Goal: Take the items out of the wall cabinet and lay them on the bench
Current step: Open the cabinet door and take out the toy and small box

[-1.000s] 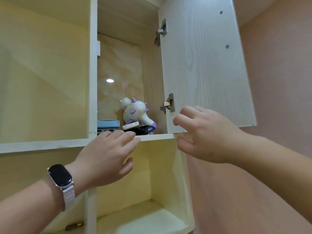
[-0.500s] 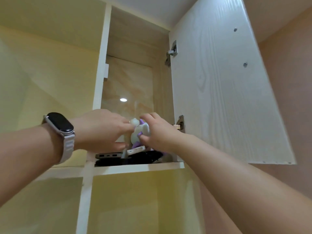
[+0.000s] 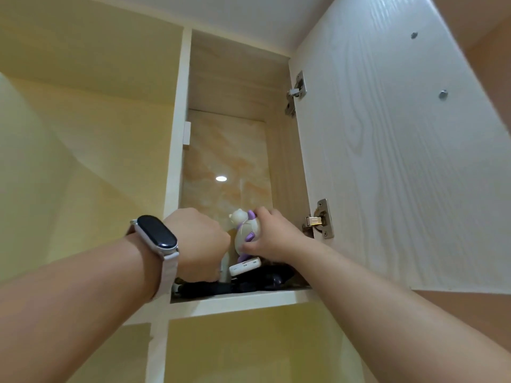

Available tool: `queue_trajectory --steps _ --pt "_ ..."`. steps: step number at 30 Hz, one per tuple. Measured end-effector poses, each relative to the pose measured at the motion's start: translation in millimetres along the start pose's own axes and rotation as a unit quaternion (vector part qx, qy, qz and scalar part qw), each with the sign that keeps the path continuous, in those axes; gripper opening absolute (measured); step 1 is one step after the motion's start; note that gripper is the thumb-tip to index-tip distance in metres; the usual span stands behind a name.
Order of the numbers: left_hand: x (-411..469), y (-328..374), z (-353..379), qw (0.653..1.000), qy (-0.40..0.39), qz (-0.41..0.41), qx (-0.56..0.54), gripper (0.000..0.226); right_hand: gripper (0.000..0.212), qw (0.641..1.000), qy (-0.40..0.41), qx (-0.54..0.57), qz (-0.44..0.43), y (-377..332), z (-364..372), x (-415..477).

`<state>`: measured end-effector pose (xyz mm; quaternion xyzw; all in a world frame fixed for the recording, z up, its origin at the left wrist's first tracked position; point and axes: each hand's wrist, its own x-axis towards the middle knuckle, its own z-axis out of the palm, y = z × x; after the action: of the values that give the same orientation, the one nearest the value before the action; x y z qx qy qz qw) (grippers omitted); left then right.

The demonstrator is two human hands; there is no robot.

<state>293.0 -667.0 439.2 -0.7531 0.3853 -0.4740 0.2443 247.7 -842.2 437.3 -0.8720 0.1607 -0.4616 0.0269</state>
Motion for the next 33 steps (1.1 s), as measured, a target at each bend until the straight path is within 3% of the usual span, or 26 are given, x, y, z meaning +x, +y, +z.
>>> queue_trajectory --steps 4,12,18,23,26,33 --pt "2 5 -2 1.0 -0.013 0.004 -0.001 0.028 0.044 0.999 0.039 -0.027 -0.011 -1 3 -1" --pt "-5 9 1 0.999 0.029 -0.001 -0.032 0.013 0.047 0.987 0.137 0.037 -0.078 -14 -10 -18" --pt "-12 12 10 0.988 0.133 -0.008 -0.081 0.036 0.048 0.963 0.225 0.076 -0.126 -33 -32 -50" --pt "-26 12 18 0.952 0.271 -0.018 -0.142 0.01 0.045 0.954 0.258 0.115 -0.096 -29 -53 -76" --pt "-40 11 26 0.921 0.357 -0.018 -0.153 0.011 0.043 0.947 0.28 0.132 -0.089 -26 -60 -90" --pt "-78 25 26 0.874 0.421 -0.081 -0.227 0.024 0.05 0.917 0.346 0.153 -0.126 -16 -60 -118"
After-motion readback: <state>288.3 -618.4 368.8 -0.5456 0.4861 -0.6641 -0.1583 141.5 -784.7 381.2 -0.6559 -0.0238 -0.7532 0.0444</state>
